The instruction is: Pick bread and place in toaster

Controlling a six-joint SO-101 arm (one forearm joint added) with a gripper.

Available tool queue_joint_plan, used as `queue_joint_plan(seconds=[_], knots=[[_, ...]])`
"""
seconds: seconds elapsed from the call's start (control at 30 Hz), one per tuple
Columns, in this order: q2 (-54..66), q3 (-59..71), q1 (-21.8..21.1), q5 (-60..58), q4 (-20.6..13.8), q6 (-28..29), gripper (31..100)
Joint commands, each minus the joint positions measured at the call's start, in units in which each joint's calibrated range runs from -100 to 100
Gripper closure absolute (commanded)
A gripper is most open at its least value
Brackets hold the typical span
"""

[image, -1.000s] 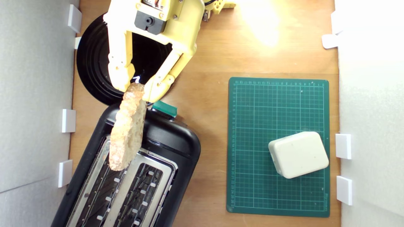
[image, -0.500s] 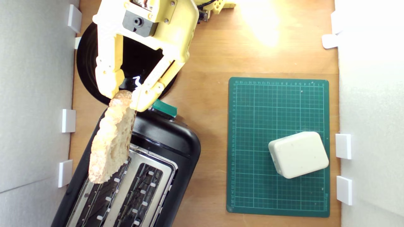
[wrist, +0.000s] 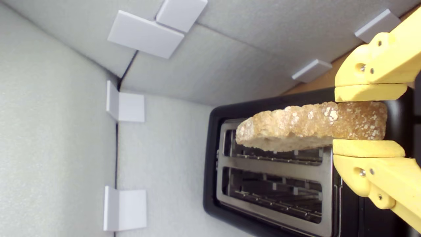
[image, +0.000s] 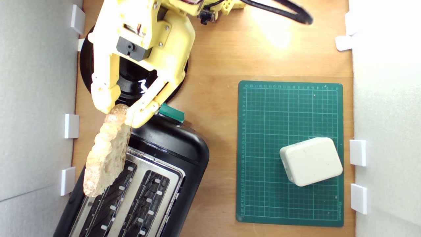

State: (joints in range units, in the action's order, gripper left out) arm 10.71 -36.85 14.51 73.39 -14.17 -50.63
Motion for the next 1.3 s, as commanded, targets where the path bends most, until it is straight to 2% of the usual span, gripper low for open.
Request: queue_joint_plan(seconds=[0.0, 0.1, 0.73, 1.27], knots=[[0.27, -3.33, 0.64, -2.23, -0.43, 0.33, 74.8], [0.02, -3.33, 1.53, -2.23, -0.24, 0.33, 74.8], [-2.89, -3.33, 0.8, -2.31, -0.33, 0.28, 74.8], [-10.63, -3.42, 0.8, -6.5, -0.52, 0.33, 74.8]])
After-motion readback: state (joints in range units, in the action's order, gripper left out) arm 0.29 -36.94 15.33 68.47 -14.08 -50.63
